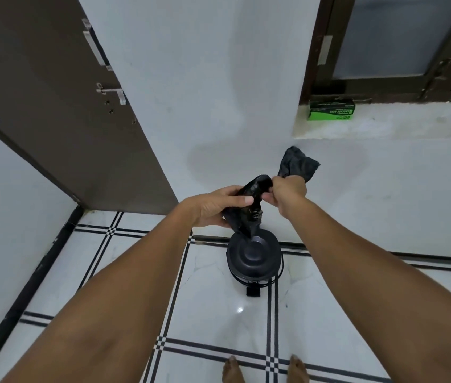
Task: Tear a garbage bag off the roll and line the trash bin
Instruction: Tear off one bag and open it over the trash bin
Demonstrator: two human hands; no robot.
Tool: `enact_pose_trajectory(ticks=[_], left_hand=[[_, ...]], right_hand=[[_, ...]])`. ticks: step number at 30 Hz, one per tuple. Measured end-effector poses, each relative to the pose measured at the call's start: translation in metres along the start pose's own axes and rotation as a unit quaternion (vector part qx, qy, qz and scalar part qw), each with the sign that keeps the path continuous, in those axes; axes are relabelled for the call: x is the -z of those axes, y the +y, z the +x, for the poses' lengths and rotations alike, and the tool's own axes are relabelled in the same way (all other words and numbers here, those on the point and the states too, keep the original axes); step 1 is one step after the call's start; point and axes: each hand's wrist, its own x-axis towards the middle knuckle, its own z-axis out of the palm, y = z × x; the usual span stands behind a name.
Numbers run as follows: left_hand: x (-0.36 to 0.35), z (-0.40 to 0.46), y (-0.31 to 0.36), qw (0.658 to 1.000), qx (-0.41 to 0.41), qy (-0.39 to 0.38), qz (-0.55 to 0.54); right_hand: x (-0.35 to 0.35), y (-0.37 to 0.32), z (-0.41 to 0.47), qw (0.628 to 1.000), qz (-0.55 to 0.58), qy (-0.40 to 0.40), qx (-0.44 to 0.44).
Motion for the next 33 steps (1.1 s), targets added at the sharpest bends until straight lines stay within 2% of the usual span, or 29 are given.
enact_pose_trajectory(ticks=[2,3,6,9,12,14,16,19,22,28,33], left_hand=[[-0.01,0.005,0.005,1.0,-0.003,-0.018,0.013],[-0.014,0.009,0.007,1.0,-0.006,0.0,0.024],[-0.022,0.023,0.012,0.991,-0.031,0.131,0.011],[-0.026,0.033,0.019,0.982,-0.035,0.179,-0.046],[-0.031,0.036,0.025,0.977,-0.022,0.182,-0.108],[-0.035,0.038,0.028,0.975,-0.012,0.173,-0.14],[-0.038,0.04,0.029,0.973,-0.009,0.164,-0.163],[-0.04,0.043,0.027,0.975,-0.029,0.149,-0.164],[-0.039,0.045,0.021,0.97,-0.049,0.183,-0.152],[-0.039,0.05,0.016,0.955,-0.09,0.282,-0.03],[-0.041,0.048,0.017,0.945,-0.114,0.308,0.011]], right_hand=[[0.008,-0.001,0.0,1.0,0.026,0.002,-0.009],[0.011,-0.002,0.0,0.999,0.045,-0.003,-0.014],[0.019,-0.004,-0.004,0.994,0.074,-0.075,0.01],[0.025,0.0,-0.015,0.973,-0.038,-0.206,0.096],[0.028,0.011,-0.017,0.934,-0.132,-0.287,0.168],[0.028,0.018,-0.013,0.923,-0.191,-0.257,0.213],[0.028,0.021,-0.01,0.917,-0.234,-0.193,0.258],[0.031,0.024,-0.002,0.931,-0.218,-0.138,0.26],[0.034,0.025,0.0,0.945,-0.197,-0.127,0.23],[0.03,0.021,-0.004,0.96,-0.134,-0.141,0.201],[0.028,0.02,-0.007,0.971,-0.074,-0.161,0.159]])
